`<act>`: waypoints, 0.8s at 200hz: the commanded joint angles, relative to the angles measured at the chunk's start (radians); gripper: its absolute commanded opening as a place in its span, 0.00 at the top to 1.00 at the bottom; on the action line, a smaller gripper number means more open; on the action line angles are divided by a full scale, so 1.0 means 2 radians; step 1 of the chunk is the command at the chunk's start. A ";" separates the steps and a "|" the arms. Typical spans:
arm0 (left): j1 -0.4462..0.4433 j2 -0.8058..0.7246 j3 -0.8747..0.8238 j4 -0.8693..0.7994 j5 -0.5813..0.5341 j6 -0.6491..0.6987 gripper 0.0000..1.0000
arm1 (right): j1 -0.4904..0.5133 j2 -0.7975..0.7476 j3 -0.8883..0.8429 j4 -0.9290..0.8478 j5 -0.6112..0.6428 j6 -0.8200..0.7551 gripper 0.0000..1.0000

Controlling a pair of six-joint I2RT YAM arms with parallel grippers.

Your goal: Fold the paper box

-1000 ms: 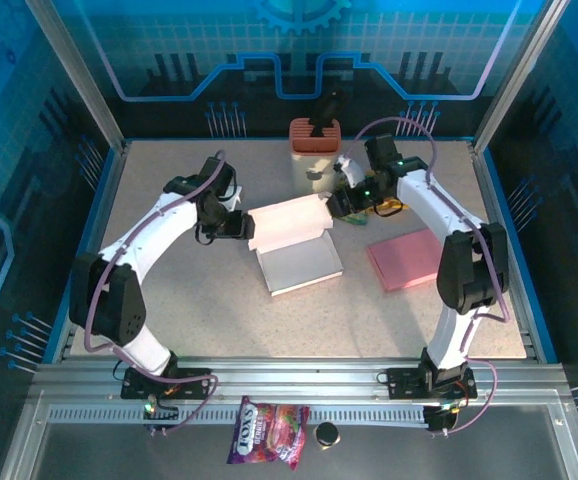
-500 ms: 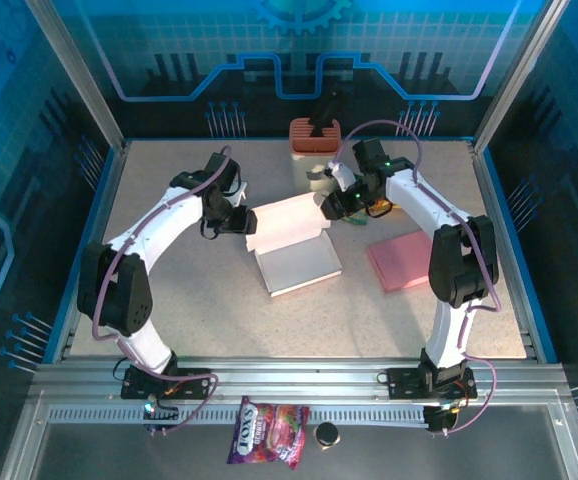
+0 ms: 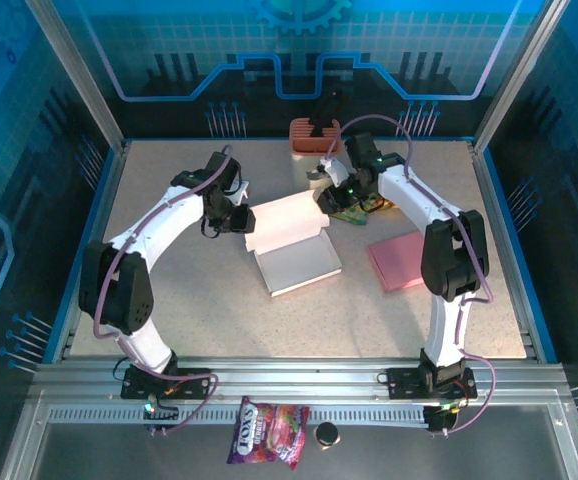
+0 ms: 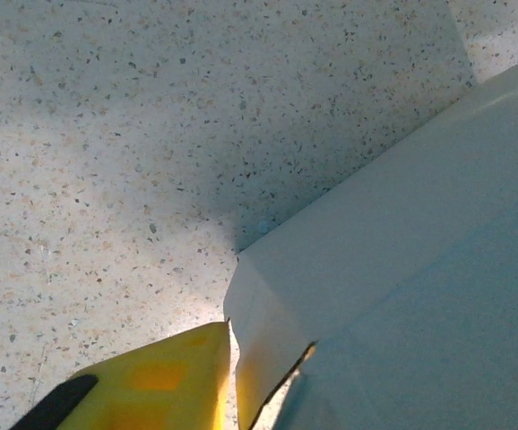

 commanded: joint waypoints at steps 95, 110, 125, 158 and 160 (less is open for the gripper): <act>-0.012 0.017 0.039 -0.011 -0.033 -0.012 0.78 | 0.030 -0.045 -0.029 0.042 0.071 0.029 1.00; -0.012 0.017 0.040 -0.013 -0.040 -0.014 0.80 | 0.032 -0.052 -0.036 0.044 0.078 0.034 1.00; -0.012 0.018 0.041 -0.014 -0.045 -0.014 0.84 | 0.035 -0.060 -0.044 0.050 0.085 0.039 1.00; -0.012 0.021 0.044 -0.013 -0.050 -0.023 0.90 | 0.047 -0.065 -0.050 0.052 0.103 0.054 1.00; -0.012 0.021 0.044 -0.013 -0.051 -0.025 0.91 | 0.048 -0.064 -0.050 0.052 0.105 0.056 1.00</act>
